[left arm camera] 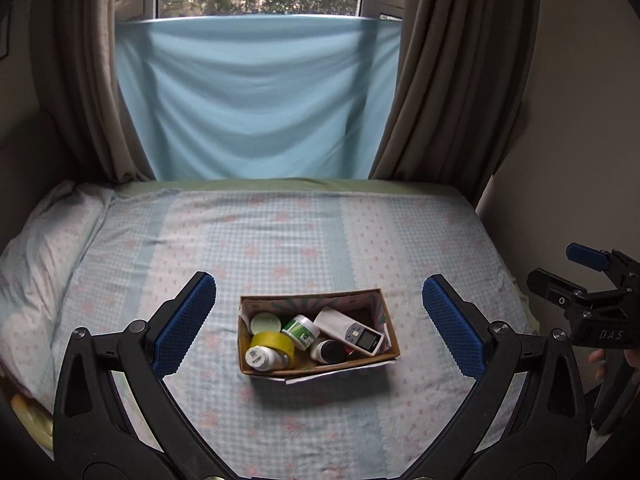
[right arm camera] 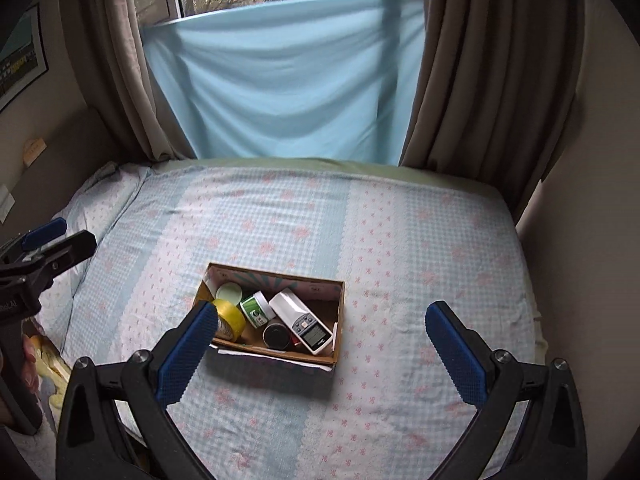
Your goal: Organize rigid objects
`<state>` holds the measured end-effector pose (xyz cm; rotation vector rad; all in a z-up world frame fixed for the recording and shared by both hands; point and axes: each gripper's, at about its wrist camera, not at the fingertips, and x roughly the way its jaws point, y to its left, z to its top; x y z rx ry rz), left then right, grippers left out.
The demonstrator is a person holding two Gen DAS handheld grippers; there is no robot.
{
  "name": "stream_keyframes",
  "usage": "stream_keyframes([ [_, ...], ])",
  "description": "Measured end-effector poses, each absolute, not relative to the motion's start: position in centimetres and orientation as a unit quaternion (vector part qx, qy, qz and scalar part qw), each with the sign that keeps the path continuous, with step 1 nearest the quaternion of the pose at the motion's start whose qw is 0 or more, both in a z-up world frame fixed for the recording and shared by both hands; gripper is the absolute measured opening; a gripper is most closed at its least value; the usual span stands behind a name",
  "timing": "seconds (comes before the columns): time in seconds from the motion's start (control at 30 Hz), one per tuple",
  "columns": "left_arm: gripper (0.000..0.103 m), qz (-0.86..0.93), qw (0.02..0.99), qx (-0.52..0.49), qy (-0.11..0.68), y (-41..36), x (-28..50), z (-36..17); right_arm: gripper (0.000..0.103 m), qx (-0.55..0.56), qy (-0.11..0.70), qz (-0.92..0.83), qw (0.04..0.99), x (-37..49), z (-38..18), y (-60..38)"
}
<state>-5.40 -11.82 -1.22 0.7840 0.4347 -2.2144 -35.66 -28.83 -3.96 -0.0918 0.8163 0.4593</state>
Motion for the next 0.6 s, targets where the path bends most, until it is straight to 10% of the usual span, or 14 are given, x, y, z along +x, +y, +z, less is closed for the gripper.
stream_keyframes([
  [0.6,0.103,-0.868,0.407,0.248,0.136,-1.7,-5.1,0.2,0.103,-0.023,0.315,0.151,0.937,-41.5,-1.0,-36.5],
])
